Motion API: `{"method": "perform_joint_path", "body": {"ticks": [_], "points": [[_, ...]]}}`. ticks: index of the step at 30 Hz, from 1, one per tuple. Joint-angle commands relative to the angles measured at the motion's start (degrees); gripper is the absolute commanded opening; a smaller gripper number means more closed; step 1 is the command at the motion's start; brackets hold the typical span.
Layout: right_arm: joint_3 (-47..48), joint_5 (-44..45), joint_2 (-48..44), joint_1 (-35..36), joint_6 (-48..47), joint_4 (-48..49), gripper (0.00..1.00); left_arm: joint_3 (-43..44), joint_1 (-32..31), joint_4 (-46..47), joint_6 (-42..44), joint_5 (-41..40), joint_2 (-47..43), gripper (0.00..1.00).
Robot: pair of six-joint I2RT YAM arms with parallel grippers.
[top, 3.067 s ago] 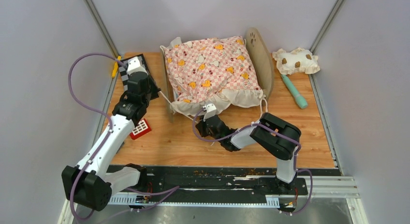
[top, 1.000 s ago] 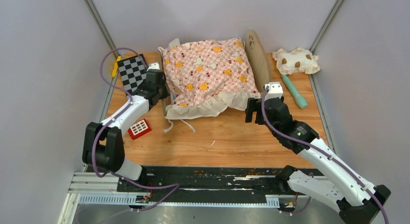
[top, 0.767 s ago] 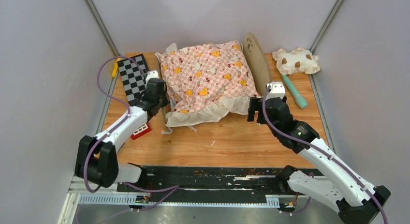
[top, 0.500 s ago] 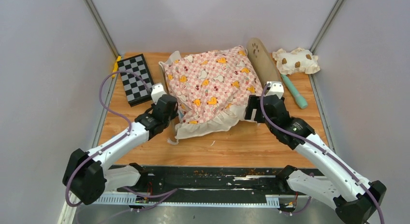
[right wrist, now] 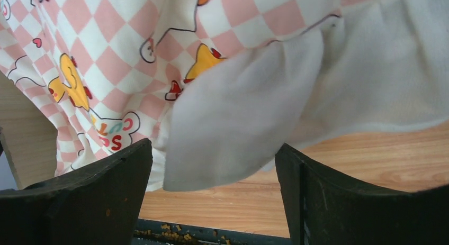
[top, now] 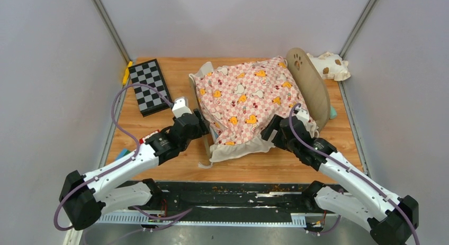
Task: Set up the pet bed
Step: Move the bed frame to the center of the board.
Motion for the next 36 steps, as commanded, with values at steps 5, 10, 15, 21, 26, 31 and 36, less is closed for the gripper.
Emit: {"method": "perform_joint_path", "body": {"ticks": [5, 10, 15, 21, 26, 31, 36], "points": [[-5.22, 8.53, -4.06, 0.45, 10.28, -3.25, 0.87, 1.79, 0.07, -0.84, 3.69, -3.61, -6.10, 0.68], [-8.54, 12.52, -4.25, 0.39, 16.44, 1.76, 0.87, 2.50, 0.07, -1.81, 6.46, -2.78, -9.69, 0.68], [-7.22, 14.38, -1.38, 0.36, 20.84, 5.47, 0.87, 2.16, 0.08, -3.30, 8.30, -1.91, -14.25, 0.68], [-5.87, 17.04, 2.73, 0.35, 22.82, 6.34, 0.86, 1.12, 0.08, -4.32, 9.36, -0.70, -18.61, 0.68], [-4.54, 17.74, 8.18, 0.27, 21.35, 7.98, 0.75, 1.06, 0.07, -5.81, 10.07, -0.83, -20.69, 0.69], [-1.48, 16.72, 12.89, -0.73, 14.94, 11.02, 0.55, 2.42, 0.07, -7.68, 11.66, -1.83, -22.37, 0.69], [3.67, 16.03, 14.02, -2.52, 6.60, 9.36, 0.36, 4.06, 0.07, -10.39, 13.18, -3.33, -23.67, 0.70]]}}
